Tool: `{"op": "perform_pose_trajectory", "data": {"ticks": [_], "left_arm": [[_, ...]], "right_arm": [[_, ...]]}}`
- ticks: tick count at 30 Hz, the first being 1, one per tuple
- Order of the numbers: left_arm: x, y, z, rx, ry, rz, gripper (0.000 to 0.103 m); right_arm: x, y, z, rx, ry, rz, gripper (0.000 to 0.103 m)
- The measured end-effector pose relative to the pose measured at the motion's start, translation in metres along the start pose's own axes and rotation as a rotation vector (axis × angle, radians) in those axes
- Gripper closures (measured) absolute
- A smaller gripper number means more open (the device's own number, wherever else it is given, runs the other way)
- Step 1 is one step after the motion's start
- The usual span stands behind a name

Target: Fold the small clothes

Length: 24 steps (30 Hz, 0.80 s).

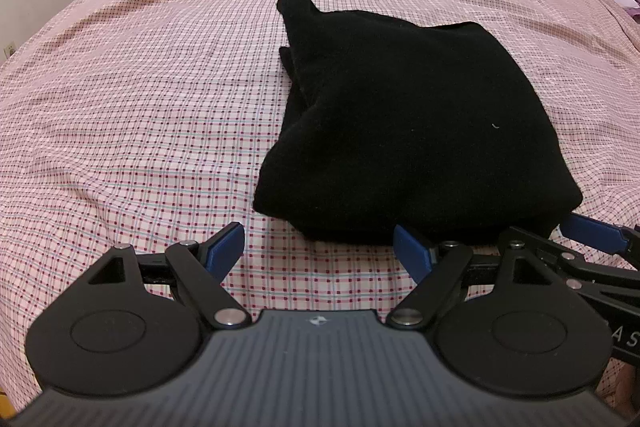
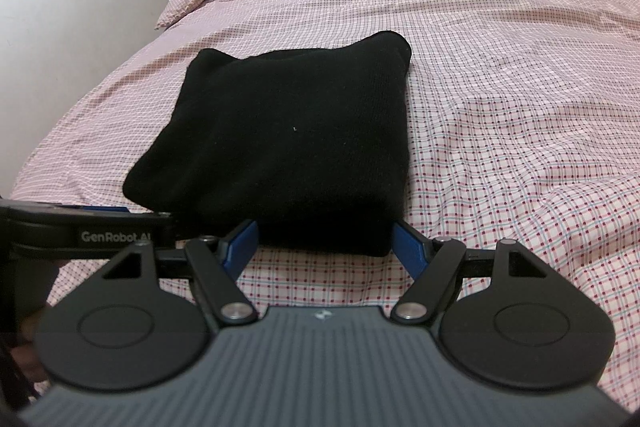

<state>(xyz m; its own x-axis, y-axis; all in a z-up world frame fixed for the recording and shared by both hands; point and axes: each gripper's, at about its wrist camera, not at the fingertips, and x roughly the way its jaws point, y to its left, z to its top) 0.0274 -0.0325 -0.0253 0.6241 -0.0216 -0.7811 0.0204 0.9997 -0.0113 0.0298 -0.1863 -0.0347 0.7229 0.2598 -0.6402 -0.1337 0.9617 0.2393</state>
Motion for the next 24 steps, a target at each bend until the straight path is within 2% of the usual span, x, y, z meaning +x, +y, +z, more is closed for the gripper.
{"op": "perform_pose_trajectory", "data": {"ticks": [24], "left_arm": [[-0.0020, -0.0014, 0.0001, 0.009, -0.016, -0.004, 0.018]], "right_arm": [[-0.0007, 0.0002, 0.0018, 0.000, -0.001, 0.000, 0.028]]}}
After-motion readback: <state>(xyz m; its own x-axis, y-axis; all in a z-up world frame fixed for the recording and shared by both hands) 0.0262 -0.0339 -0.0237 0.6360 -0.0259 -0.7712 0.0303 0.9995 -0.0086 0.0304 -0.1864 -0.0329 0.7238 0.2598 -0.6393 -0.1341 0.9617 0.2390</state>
